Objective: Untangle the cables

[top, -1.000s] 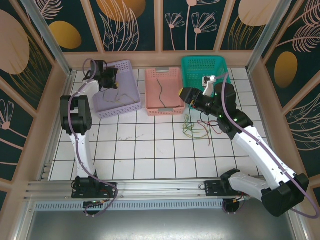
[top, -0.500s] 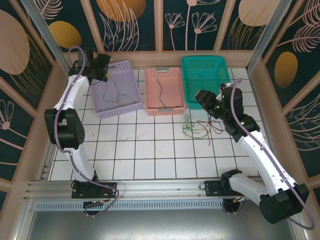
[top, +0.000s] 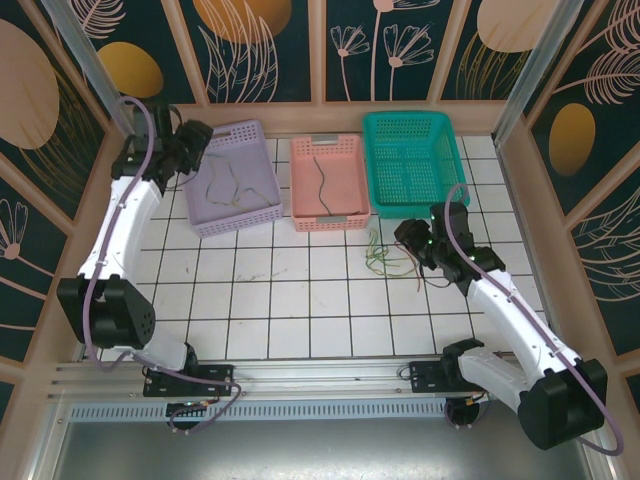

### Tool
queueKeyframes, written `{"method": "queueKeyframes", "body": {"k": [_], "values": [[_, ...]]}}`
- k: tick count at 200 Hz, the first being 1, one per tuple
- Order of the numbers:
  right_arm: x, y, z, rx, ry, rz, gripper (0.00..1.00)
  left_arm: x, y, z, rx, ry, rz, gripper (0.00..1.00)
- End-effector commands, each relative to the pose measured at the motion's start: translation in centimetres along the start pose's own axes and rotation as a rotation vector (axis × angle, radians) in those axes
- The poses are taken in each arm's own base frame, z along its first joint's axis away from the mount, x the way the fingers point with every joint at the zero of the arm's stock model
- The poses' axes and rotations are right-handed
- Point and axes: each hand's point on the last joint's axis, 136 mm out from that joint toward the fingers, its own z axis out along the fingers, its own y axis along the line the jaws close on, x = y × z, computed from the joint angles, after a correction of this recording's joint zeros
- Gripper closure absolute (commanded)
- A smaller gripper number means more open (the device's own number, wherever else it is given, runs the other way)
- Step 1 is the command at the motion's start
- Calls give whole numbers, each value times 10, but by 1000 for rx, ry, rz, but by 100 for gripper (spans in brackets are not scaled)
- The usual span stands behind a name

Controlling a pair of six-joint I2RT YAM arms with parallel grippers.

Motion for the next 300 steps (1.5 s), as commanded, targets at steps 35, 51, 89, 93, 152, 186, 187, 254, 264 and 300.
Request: {"method": "queueKeyframes", "body": {"k": [35, 51, 89, 93, 152, 186, 187, 254, 264, 300], "values": [[11, -24, 21, 97, 49, -142, 53, 169, 19, 20, 16, 319, 302, 52], [18, -23, 31, 84, 95, -143, 52, 229, 18, 14, 102, 405, 359, 53], [33, 11, 49, 41, 129, -241, 50, 332, 10, 2, 316, 563, 454, 58], [35, 12, 52, 36, 136, -240, 50, 341, 11, 3, 323, 581, 476, 60], [33, -7, 76, 100, 136, -374, 71, 383, 29, 23, 308, 686, 491, 83], [33, -10, 62, -22, 149, -417, 68, 386, 32, 20, 306, 705, 529, 80], [33, -10, 62, -25, 149, -418, 68, 386, 32, 20, 305, 705, 530, 79], [-11, -74, 33, 322, -48, -262, 54, 400, 26, 28, 302, 740, 578, 69], [-16, -86, 22, 350, -85, -197, 52, 406, 32, 35, 283, 753, 580, 68], [-24, -138, 10, 464, -91, -17, 46, 414, 21, 34, 309, 760, 596, 62]]}}
